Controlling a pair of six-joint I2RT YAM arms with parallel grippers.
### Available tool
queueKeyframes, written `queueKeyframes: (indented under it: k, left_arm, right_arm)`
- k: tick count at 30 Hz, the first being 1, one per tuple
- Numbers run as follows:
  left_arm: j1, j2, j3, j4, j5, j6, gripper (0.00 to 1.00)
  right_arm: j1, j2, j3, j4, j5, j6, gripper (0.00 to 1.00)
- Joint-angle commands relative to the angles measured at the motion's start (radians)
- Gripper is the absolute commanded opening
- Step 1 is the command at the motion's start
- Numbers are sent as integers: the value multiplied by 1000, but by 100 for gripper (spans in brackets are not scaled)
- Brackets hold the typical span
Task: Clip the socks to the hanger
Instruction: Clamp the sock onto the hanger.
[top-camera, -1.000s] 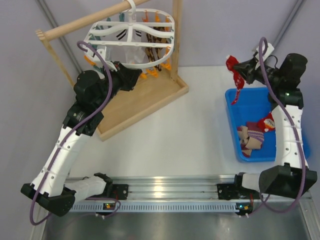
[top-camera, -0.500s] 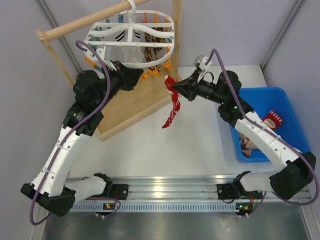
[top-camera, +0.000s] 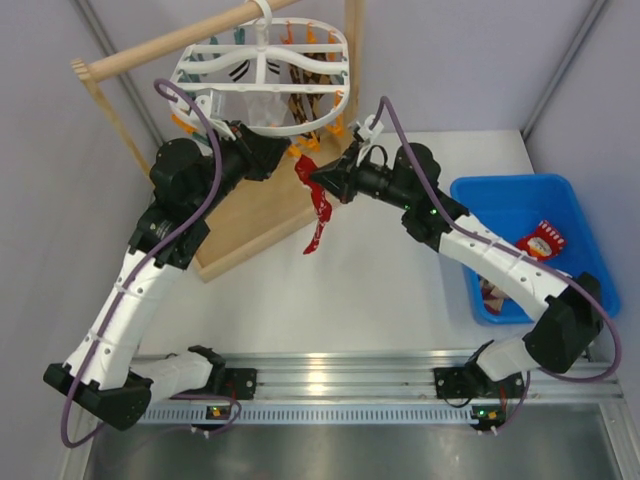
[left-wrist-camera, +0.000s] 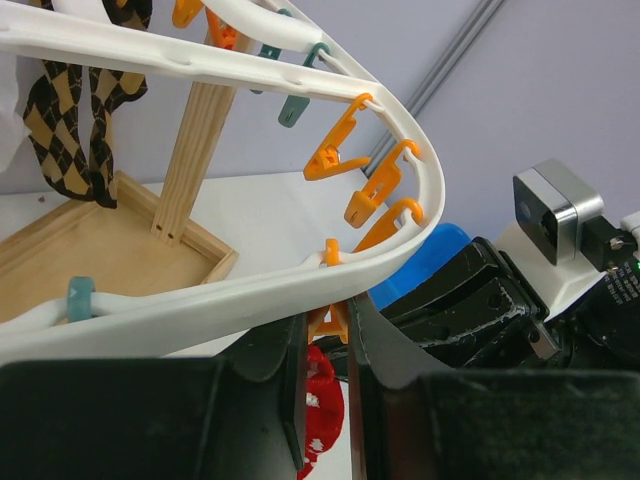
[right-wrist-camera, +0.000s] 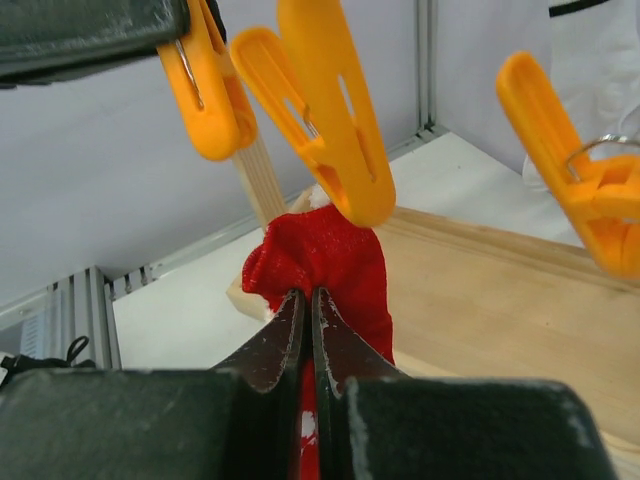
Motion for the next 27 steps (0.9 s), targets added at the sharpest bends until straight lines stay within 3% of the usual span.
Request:
queueKeyframes:
  k: [1, 27]
  left_arm:
    - [8, 7, 4, 43, 4, -9, 0]
    - [13, -3, 1, 18, -42, 24, 0]
  right_arm:
    - [26, 8, 72, 101, 23, 29, 0]
    - [50, 5, 90, 87, 66, 11, 0]
